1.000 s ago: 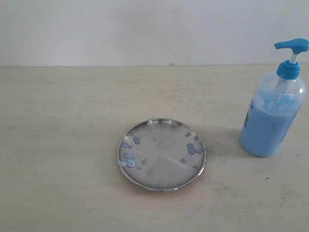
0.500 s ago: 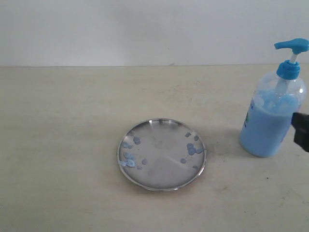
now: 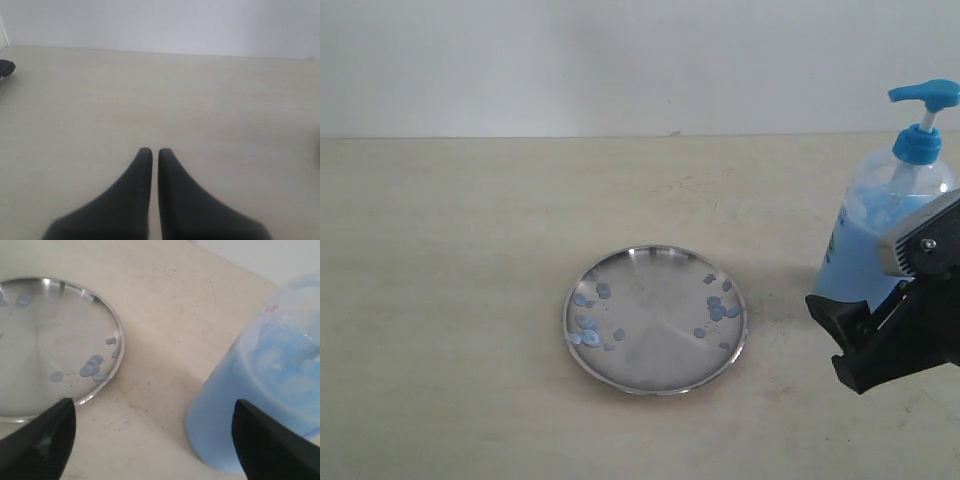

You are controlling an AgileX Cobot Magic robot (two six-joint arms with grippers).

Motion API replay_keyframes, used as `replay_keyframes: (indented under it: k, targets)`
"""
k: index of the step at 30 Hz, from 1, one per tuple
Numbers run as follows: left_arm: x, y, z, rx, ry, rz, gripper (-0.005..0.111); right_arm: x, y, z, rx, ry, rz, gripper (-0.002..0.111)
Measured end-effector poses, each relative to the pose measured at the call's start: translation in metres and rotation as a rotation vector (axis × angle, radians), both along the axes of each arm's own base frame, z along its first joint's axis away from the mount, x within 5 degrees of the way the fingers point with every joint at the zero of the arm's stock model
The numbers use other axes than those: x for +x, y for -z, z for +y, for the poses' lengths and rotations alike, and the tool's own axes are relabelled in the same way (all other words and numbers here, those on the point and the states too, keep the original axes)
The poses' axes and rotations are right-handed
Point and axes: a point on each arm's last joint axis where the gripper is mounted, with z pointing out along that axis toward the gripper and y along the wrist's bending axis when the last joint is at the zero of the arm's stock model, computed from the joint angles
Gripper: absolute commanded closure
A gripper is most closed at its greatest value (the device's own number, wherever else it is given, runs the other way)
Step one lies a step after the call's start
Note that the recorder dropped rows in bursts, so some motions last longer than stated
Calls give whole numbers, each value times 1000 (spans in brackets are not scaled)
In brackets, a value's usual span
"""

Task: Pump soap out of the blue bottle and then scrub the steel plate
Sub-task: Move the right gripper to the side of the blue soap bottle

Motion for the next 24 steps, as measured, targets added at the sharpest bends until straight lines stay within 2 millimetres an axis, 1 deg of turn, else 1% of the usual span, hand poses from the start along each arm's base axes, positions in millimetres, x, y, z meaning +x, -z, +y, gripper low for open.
replay_keyframes:
  k: [4, 5, 6, 8, 9, 13, 16, 19, 21, 24]
  targets:
    - [0, 0, 0, 0, 0, 0, 102, 1, -2, 1, 48, 19, -10, 37]
    - [0, 0, 0, 0, 0, 0, 102, 1, -3, 1, 60, 24, -18, 32]
    - [0, 0, 0, 0, 0, 0, 102, 2, -3, 1, 67, 29, -25, 25]
    - [0, 0, 0, 0, 0, 0, 102, 2, -3, 0, 86, 49, -15, 6]
    - [0, 0, 0, 0, 0, 0, 102, 1, -2, 0, 90, 56, -8, 3]
    - [0, 0, 0, 0, 0, 0, 102, 0, 1, -1, 98, 72, 33, 3]
    - [0, 0, 0, 0, 0, 0, 102, 0, 1, -1, 174, 118, 57, 3]
    - [0, 0, 0, 0, 0, 0, 102, 1, -1, -1, 210, 130, 35, 3]
    - [0, 0, 0, 0, 0, 0, 102, 2, -3, -1, 208, 124, 18, 3]
    - [0, 0, 0, 0, 0, 0, 102, 3, 0, -3, 161, 128, 17, 3]
